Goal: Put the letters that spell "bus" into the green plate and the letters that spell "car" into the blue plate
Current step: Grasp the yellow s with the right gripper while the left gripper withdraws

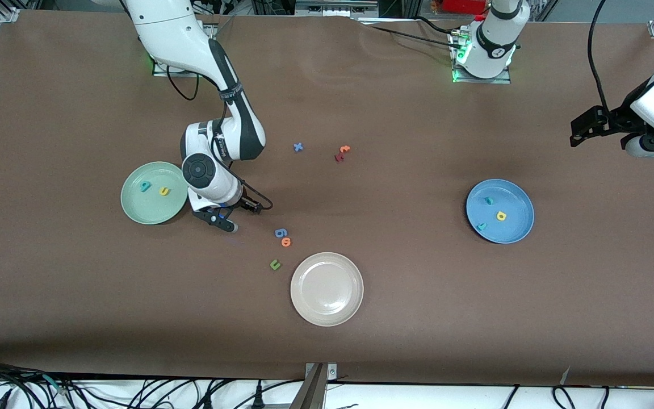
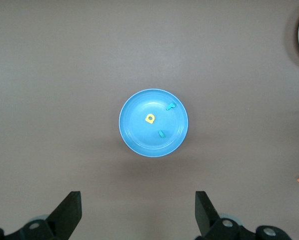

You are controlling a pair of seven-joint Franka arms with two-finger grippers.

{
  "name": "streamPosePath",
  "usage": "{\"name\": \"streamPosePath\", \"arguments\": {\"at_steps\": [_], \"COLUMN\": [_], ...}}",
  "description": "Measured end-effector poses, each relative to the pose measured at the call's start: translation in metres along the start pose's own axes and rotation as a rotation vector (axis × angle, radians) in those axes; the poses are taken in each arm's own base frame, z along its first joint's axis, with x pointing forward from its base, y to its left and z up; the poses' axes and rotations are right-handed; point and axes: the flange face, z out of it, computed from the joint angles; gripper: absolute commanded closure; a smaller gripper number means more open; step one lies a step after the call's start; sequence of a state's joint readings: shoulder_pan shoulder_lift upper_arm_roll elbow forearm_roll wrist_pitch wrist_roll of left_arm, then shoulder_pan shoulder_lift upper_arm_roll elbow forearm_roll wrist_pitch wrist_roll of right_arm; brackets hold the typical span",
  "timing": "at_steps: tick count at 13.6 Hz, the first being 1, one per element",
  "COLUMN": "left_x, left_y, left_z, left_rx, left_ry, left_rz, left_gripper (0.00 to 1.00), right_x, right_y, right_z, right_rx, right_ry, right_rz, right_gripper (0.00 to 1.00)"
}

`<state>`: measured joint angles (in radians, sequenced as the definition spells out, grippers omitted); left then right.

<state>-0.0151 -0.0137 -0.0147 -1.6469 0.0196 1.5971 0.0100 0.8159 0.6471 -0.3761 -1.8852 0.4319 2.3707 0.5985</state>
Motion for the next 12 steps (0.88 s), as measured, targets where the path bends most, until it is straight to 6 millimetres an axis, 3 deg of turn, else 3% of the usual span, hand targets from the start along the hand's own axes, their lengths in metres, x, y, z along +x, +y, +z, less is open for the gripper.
{"name": "streamPosePath", "arguments": {"at_steps": [1, 4, 7, 12], "left_x": [0.0002, 0.0002, 0.0009, 0.0019], "left_y": [-0.0032, -0.0119, -0.0123, -0.0114], "left_z": [0.0022, 0.0086, 0.0088, 0.0106], "left_rx": [0.000, -0.002, -0.002, -0.002], "left_ry": [0.004, -0.005, 0.000, 0.000], "left_rz": [-0.006, -0.022, -0.022, -0.021], "left_gripper": [0.00, 0.00, 0.00, 0.00], "right_x": [-0.0001, -0.0003, -0.0003, -0.0002], "right_y": [-0.0004, -0.0016, -0.0024, -0.0016], "right_z": [-0.0004, -0.0029, -0.0057, -0.0061], "right_rx": [0.002, 0.006, 0.011, 0.008], "right_ry": [0.001, 0.003, 0.004, -0.001], "right_rz": [0.000, -0.002, -0.002, -0.001], "right_gripper": [0.47, 0.79, 0.85, 0.85]}}
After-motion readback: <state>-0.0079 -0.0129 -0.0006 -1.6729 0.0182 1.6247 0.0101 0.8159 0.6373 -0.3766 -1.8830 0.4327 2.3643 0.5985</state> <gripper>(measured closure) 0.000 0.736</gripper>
